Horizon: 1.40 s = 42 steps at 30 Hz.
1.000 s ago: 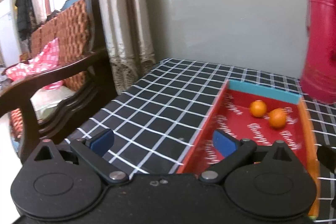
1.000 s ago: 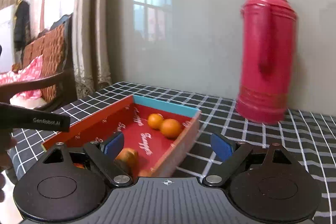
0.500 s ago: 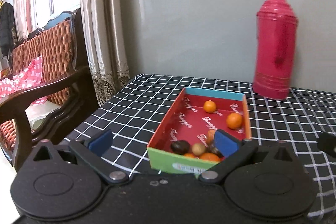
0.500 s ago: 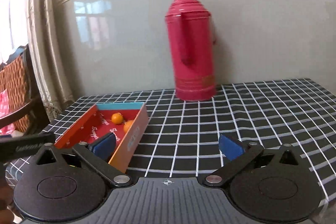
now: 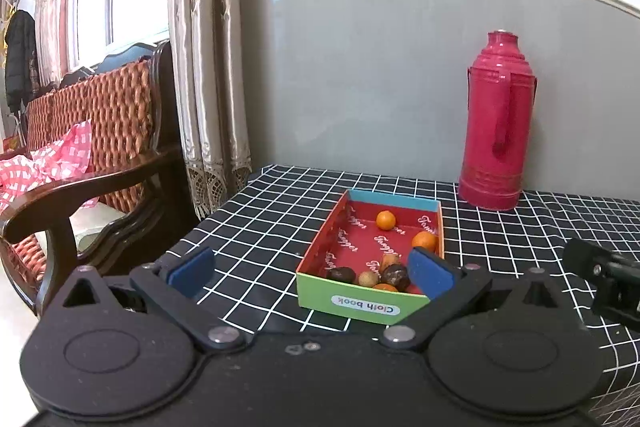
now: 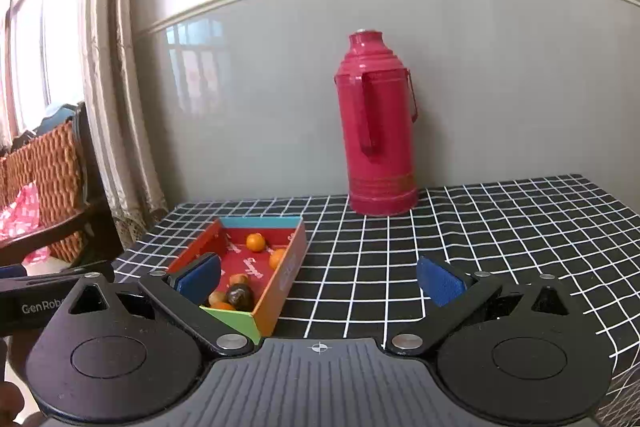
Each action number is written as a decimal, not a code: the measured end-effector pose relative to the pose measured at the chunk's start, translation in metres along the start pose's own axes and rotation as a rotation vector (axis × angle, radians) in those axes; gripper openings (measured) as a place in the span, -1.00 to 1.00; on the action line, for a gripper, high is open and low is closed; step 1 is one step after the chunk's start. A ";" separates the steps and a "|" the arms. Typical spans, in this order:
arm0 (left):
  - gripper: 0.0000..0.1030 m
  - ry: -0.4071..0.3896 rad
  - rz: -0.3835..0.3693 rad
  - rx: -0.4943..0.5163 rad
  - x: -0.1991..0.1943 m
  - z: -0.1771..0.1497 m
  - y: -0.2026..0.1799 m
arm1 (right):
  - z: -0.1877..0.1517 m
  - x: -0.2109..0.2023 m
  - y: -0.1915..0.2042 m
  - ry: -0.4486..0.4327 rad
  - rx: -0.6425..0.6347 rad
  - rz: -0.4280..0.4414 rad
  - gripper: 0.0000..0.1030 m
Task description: Organize fruits
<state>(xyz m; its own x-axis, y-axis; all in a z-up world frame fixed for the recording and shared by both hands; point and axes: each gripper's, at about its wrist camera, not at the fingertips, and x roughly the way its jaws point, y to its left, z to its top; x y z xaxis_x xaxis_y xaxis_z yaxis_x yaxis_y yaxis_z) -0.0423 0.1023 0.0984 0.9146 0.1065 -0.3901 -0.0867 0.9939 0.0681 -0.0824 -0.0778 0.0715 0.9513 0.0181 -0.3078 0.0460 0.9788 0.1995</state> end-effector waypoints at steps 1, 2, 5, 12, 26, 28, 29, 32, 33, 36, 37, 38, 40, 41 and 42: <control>0.89 -0.004 0.000 -0.001 -0.002 0.000 0.001 | 0.001 -0.002 0.000 -0.005 0.005 0.002 1.00; 0.89 -0.005 0.000 -0.002 -0.003 0.000 0.001 | 0.002 -0.004 0.000 -0.009 0.010 0.008 1.00; 0.89 -0.007 -0.005 -0.004 -0.005 0.001 0.001 | 0.003 -0.007 0.003 -0.015 0.010 0.012 1.00; 0.89 -0.006 -0.009 -0.005 -0.007 -0.001 0.002 | 0.004 -0.007 0.006 -0.018 0.003 0.003 1.00; 0.89 0.004 -0.015 -0.007 -0.003 -0.003 0.001 | 0.002 -0.002 0.003 -0.003 0.005 0.013 1.00; 0.89 0.005 -0.015 -0.009 -0.003 -0.003 0.001 | 0.002 -0.001 0.004 0.001 0.007 0.013 1.00; 0.89 0.005 -0.014 -0.009 -0.003 -0.003 0.001 | 0.001 -0.001 0.004 0.002 0.007 0.013 1.00; 0.89 0.006 -0.015 -0.010 -0.003 -0.003 0.001 | 0.001 0.000 0.004 0.005 0.006 0.011 1.00; 0.89 0.006 -0.015 -0.010 -0.003 -0.002 0.001 | 0.001 0.000 0.005 0.006 0.005 0.010 1.00; 0.89 0.009 -0.013 -0.010 -0.003 -0.003 0.002 | 0.002 0.001 0.005 0.007 -0.002 0.007 1.00; 0.89 0.009 -0.012 -0.011 -0.002 -0.003 0.002 | 0.002 0.001 0.005 0.008 -0.004 0.004 1.00; 0.89 0.010 -0.012 -0.012 -0.003 -0.003 0.003 | 0.002 0.001 0.005 0.009 -0.005 0.004 1.00; 0.89 0.013 -0.013 -0.014 -0.002 -0.003 0.003 | 0.001 0.002 0.005 0.013 -0.004 0.002 1.00; 0.89 0.015 -0.013 -0.014 -0.002 -0.003 0.004 | 0.001 0.002 0.005 0.015 -0.005 0.001 1.00; 0.89 0.016 -0.014 -0.013 -0.002 -0.003 0.004 | 0.001 0.003 0.005 0.017 -0.007 0.001 1.00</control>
<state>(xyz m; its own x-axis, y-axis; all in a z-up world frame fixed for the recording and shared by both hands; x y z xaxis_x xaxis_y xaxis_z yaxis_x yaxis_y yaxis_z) -0.0460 0.1059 0.0965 0.9095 0.0925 -0.4054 -0.0787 0.9956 0.0508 -0.0792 -0.0726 0.0723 0.9461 0.0221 -0.3230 0.0430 0.9803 0.1930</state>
